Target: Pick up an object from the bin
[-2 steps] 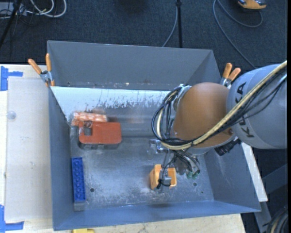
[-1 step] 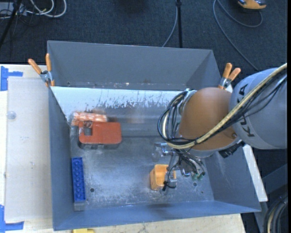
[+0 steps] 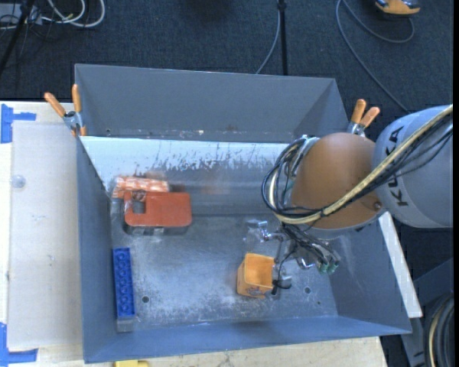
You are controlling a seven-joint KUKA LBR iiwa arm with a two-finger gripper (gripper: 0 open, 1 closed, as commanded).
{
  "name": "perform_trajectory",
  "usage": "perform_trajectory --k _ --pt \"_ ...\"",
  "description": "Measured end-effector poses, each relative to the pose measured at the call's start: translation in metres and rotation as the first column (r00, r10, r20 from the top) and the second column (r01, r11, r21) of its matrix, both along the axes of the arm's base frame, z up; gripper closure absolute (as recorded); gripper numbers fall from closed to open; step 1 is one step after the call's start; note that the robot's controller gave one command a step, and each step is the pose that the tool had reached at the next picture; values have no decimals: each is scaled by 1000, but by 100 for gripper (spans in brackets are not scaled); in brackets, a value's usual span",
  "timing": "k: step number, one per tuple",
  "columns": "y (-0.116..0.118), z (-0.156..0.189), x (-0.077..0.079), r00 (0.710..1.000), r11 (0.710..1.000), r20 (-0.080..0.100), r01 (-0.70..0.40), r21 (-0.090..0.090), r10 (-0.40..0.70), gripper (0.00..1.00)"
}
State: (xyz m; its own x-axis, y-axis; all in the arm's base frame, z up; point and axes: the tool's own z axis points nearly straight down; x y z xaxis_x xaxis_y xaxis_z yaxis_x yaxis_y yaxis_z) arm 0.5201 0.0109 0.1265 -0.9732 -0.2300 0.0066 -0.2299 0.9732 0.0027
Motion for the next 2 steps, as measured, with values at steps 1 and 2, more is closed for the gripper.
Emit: perform_trajectory --k 1,2 --pt "-8 -19 6 1000 1000 2 -12 -3 12 0" --pt "-16 -54 31 961 961 -15 -277 7 277 100"
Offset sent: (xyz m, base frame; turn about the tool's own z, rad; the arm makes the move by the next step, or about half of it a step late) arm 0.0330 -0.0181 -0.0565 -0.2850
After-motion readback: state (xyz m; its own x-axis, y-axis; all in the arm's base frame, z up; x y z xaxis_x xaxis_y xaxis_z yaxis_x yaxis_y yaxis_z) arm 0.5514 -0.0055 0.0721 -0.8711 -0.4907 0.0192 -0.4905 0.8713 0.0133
